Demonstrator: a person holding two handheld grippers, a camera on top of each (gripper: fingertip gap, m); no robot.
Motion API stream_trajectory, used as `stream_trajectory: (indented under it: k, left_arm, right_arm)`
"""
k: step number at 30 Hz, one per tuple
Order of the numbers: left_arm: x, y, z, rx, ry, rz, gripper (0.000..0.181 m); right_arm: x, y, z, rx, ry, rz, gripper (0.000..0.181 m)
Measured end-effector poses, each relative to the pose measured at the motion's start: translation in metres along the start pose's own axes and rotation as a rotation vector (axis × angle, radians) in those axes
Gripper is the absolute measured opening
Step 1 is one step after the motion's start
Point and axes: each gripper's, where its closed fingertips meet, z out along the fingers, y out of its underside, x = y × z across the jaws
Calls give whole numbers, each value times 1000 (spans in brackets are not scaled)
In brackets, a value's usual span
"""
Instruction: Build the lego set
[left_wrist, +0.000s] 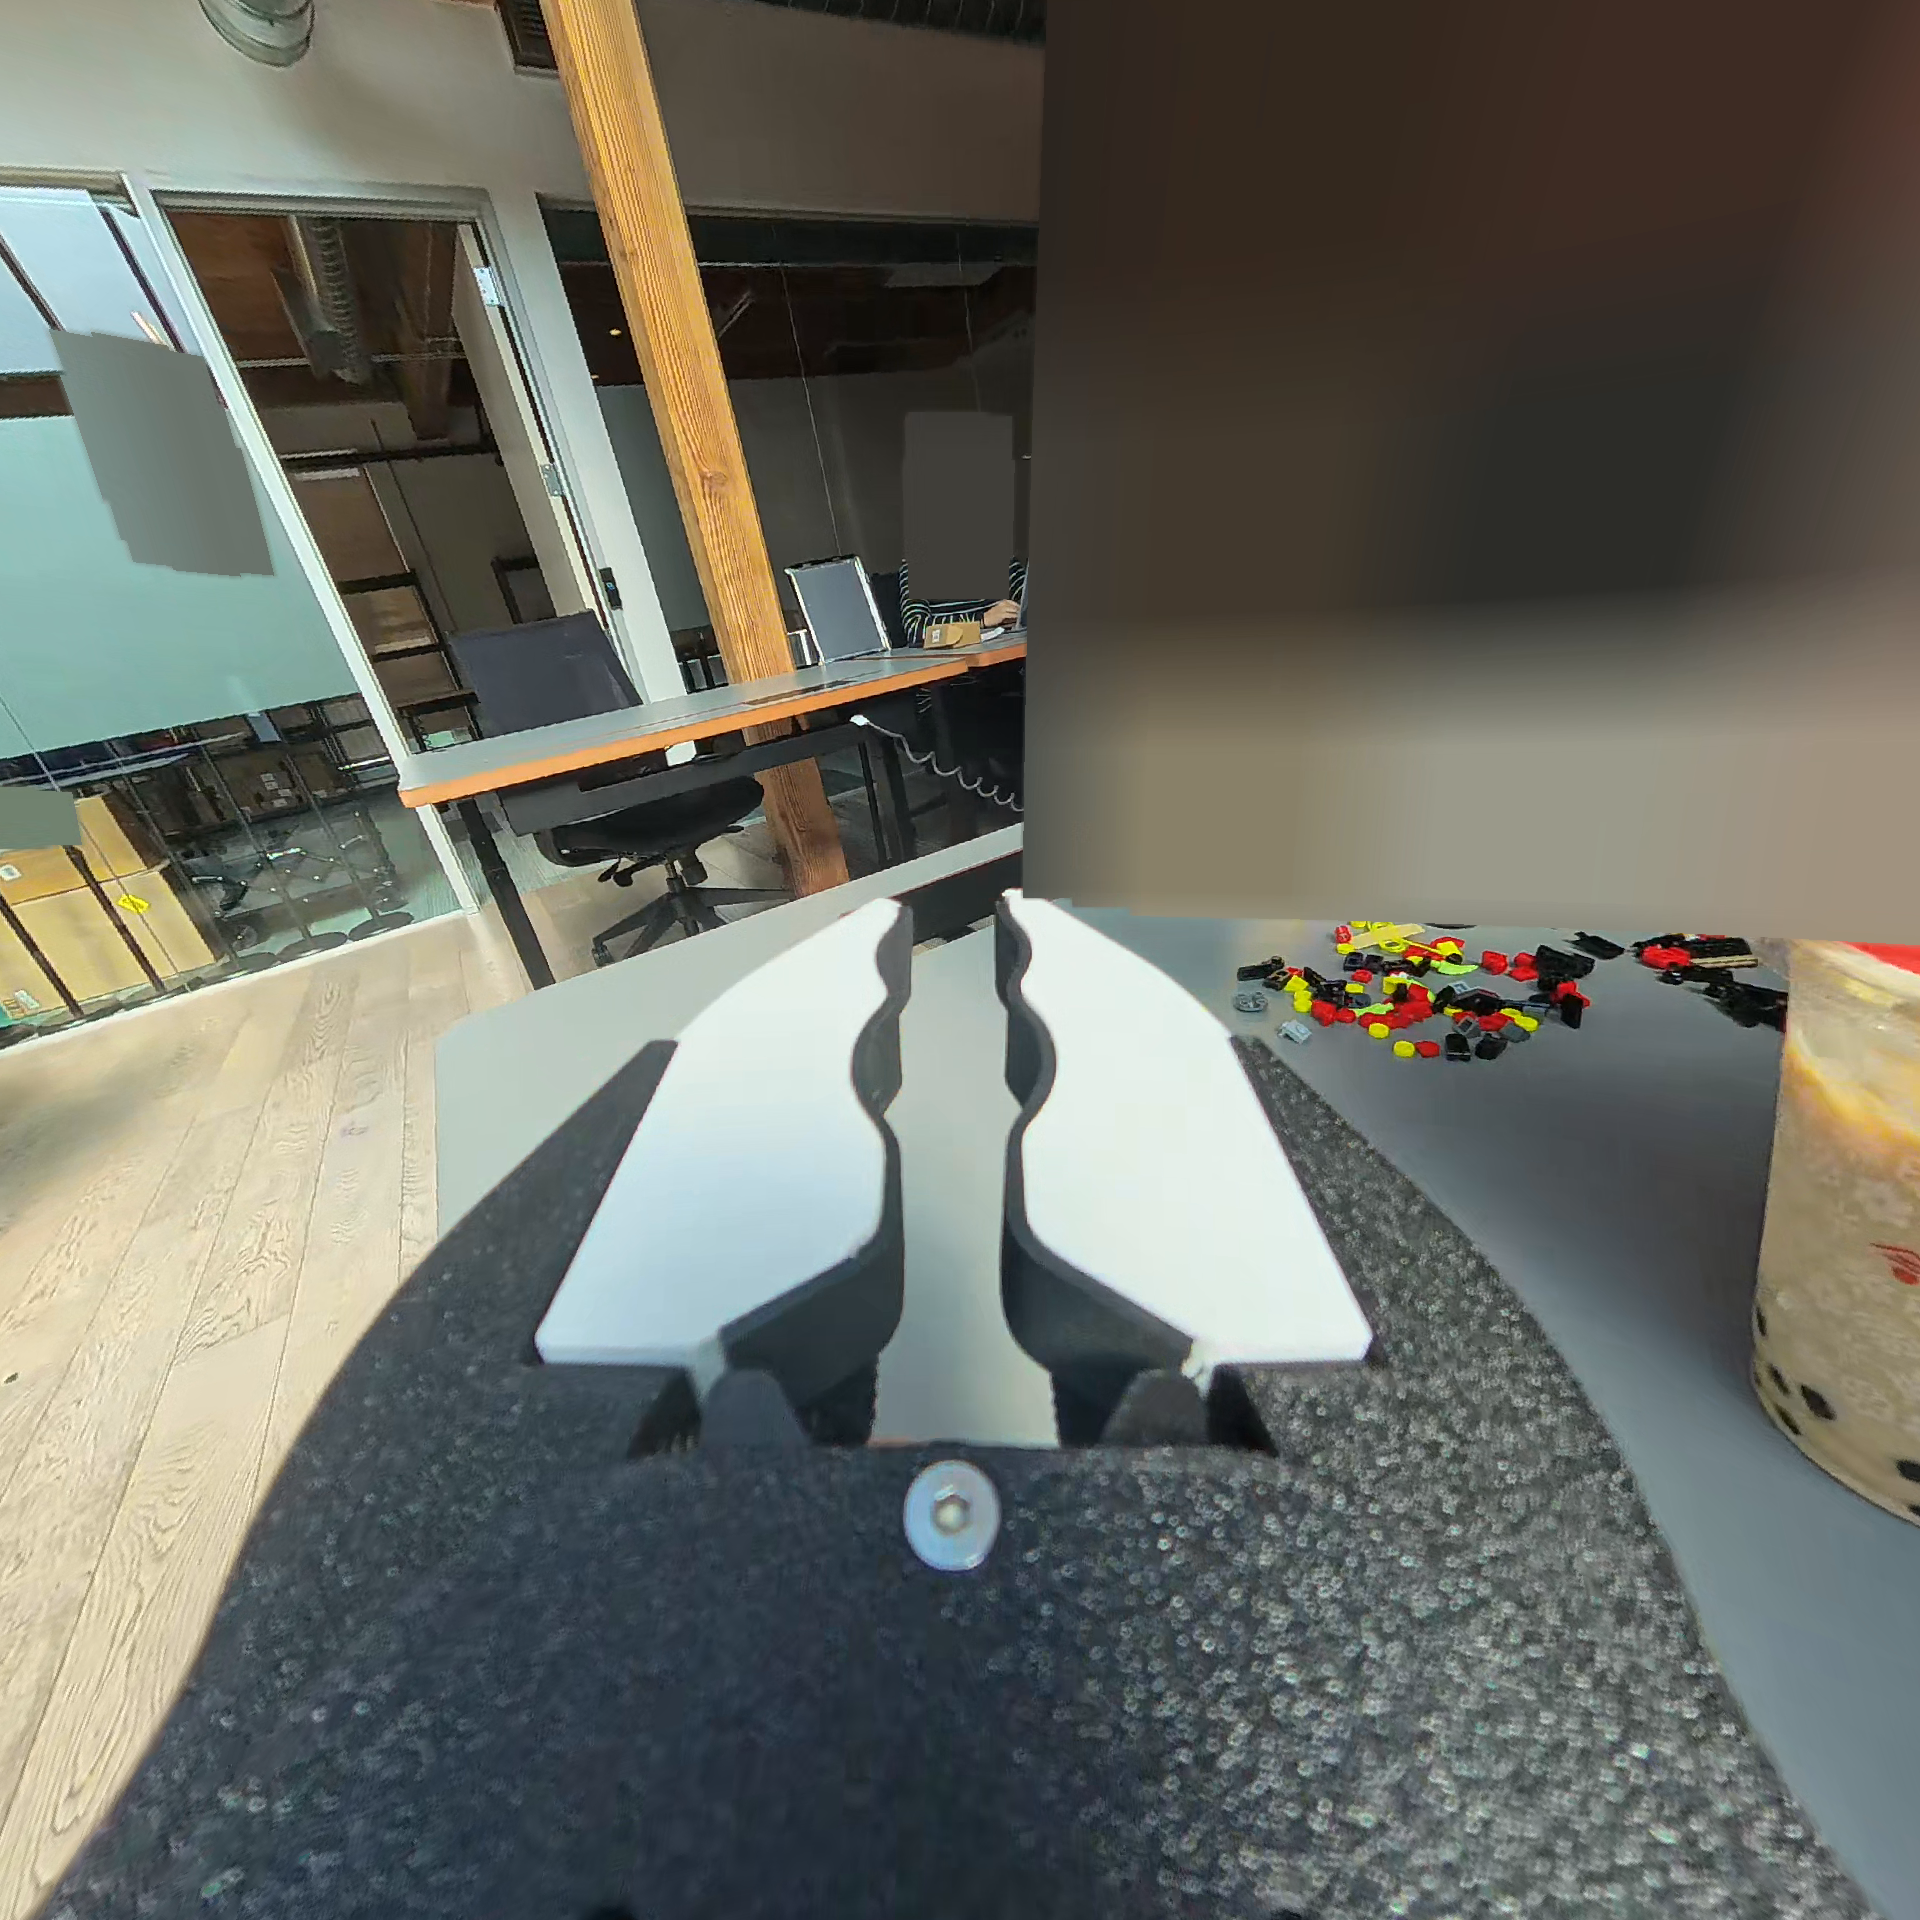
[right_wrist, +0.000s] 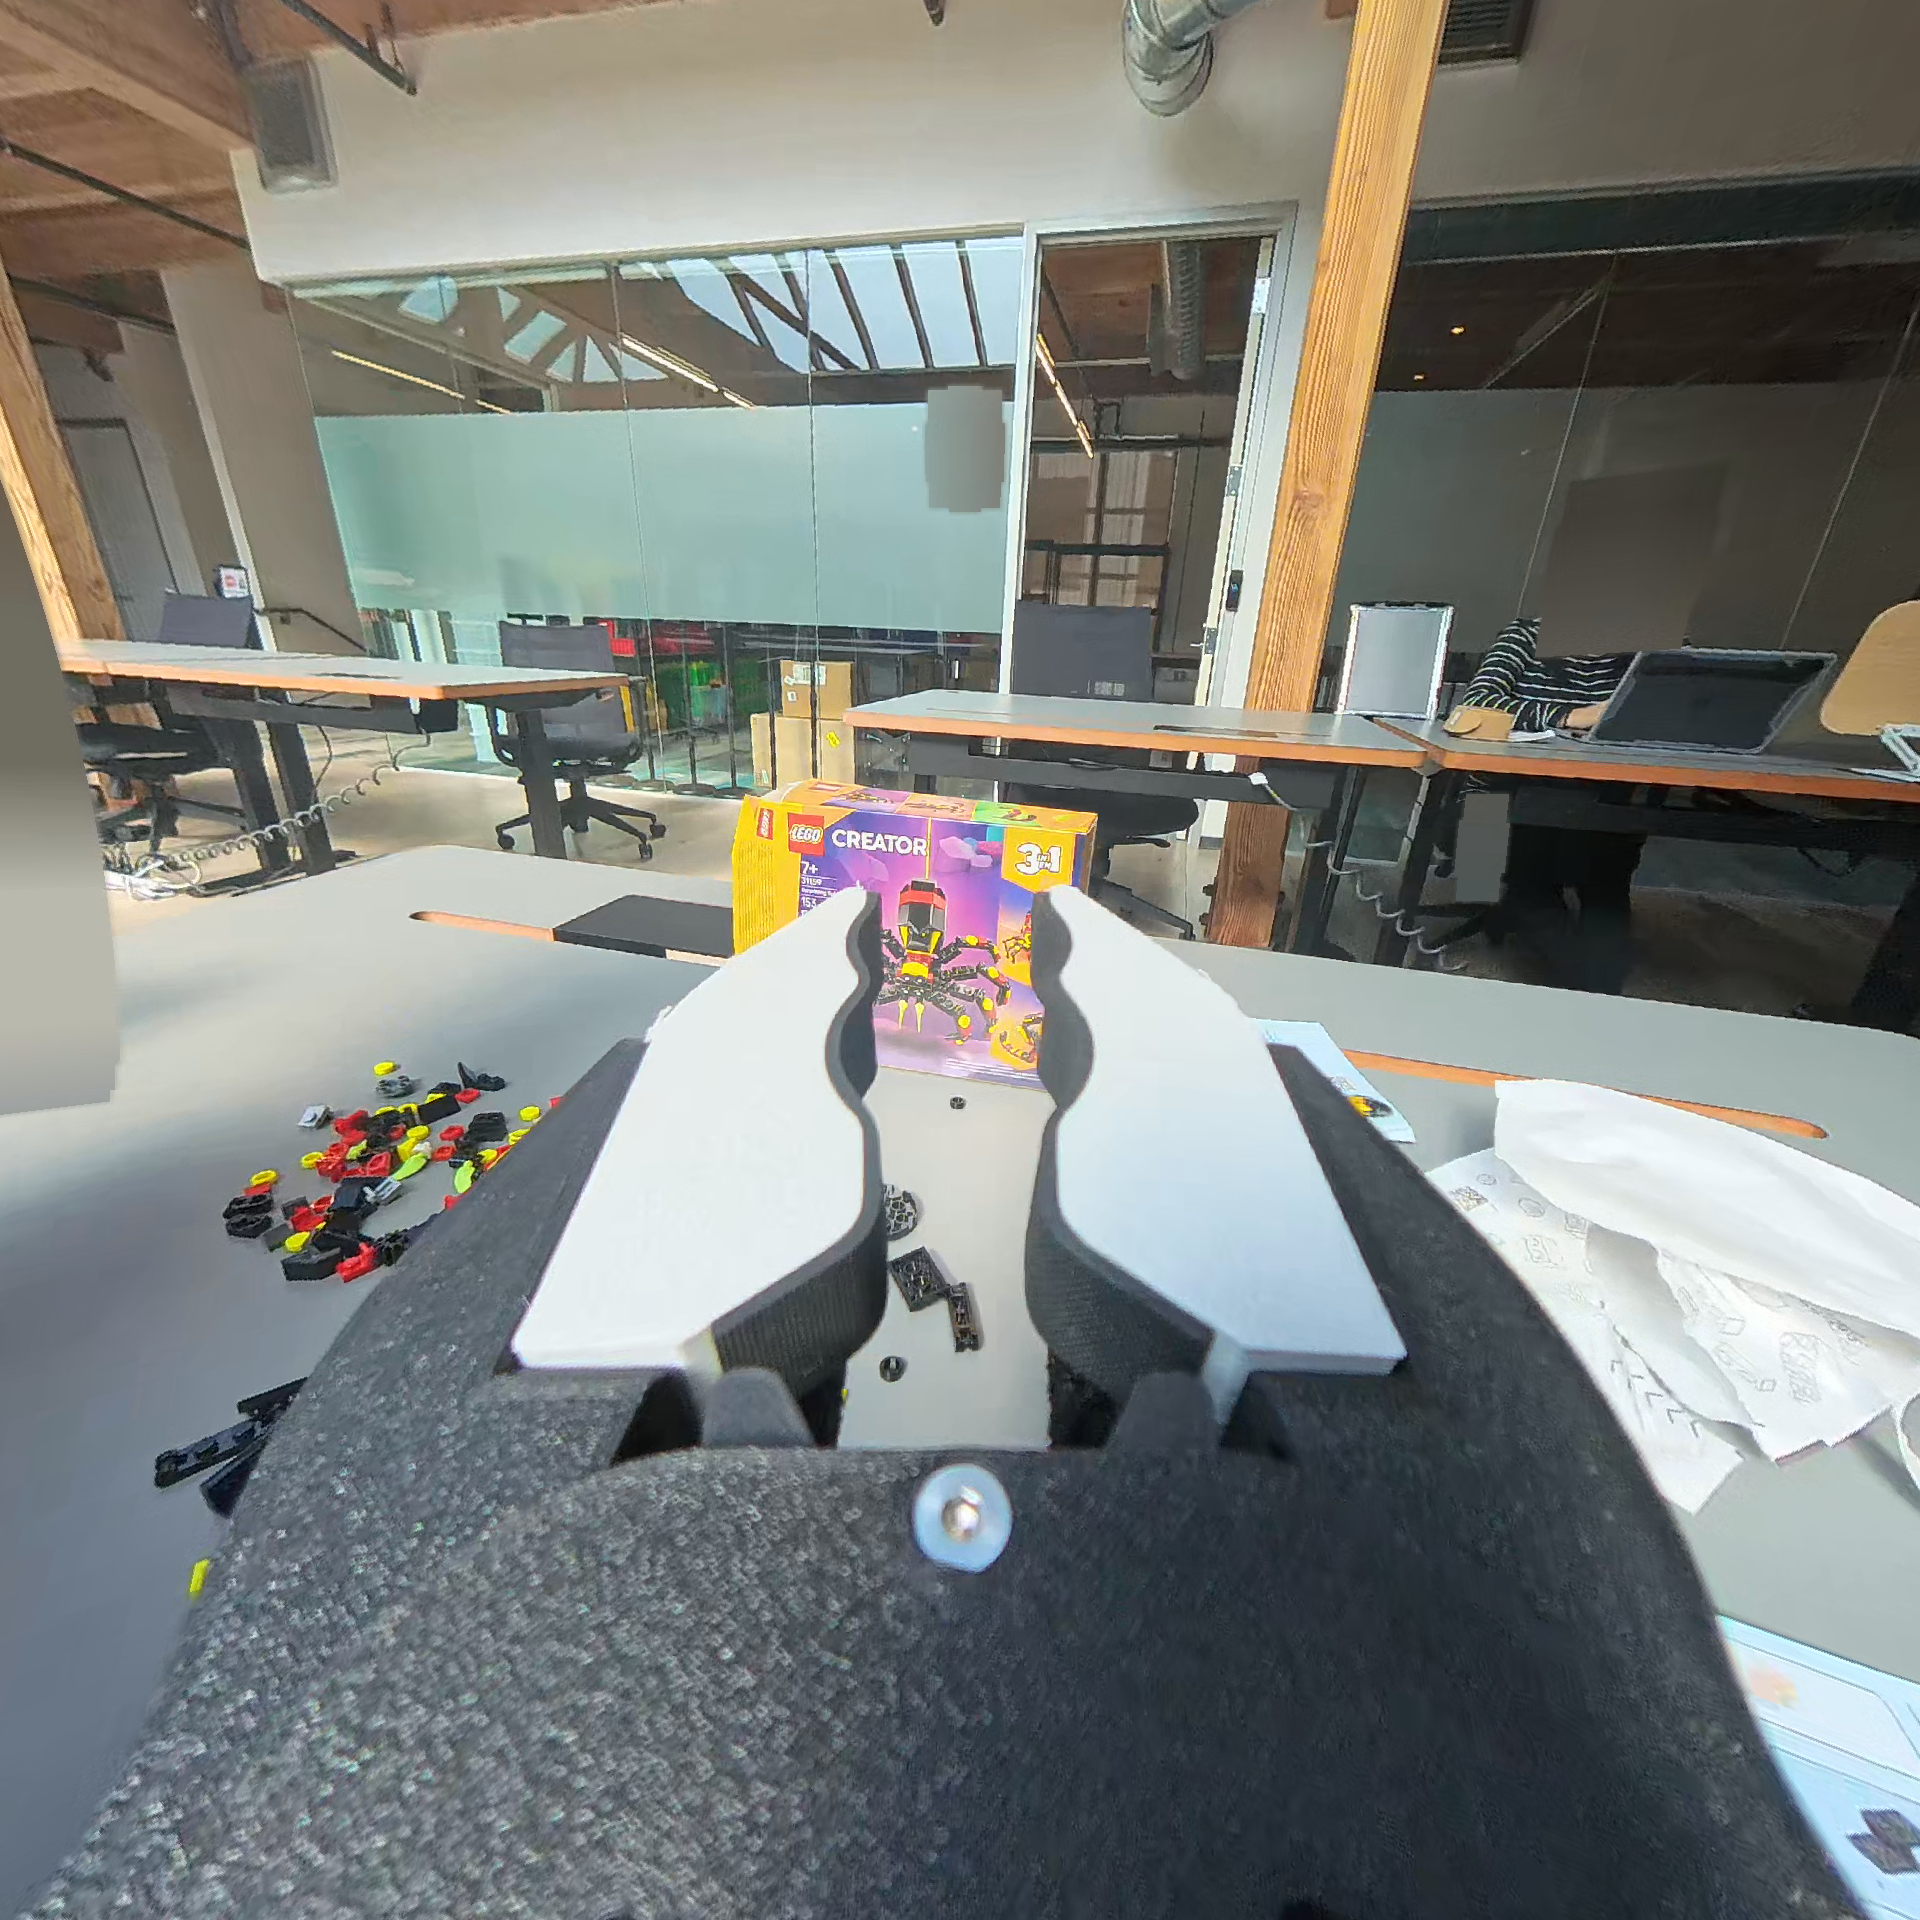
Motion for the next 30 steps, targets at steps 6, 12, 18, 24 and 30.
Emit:
stream_trajectory:
  k: [6,12,18,24,30]
  left_arm:
    - [10,-3,0,16,18,46,15]
    - [8,6,3,-15,20,34,15]
    - [6,12,7,-34,26,25,15]
    - [6,11,6,-28,27,20,15]
    - [5,9,5,-19,22,20,15]
  right_arm:
    - [-21,19,14,-17,-53,-6,27]
    - [-26,23,17,-15,-67,-48,27]
    - [-34,28,20,-27,-95,-73,27]
    - [-37,28,19,-22,-100,-81,27]
    - [-40,29,20,-29,-102,-102,27]
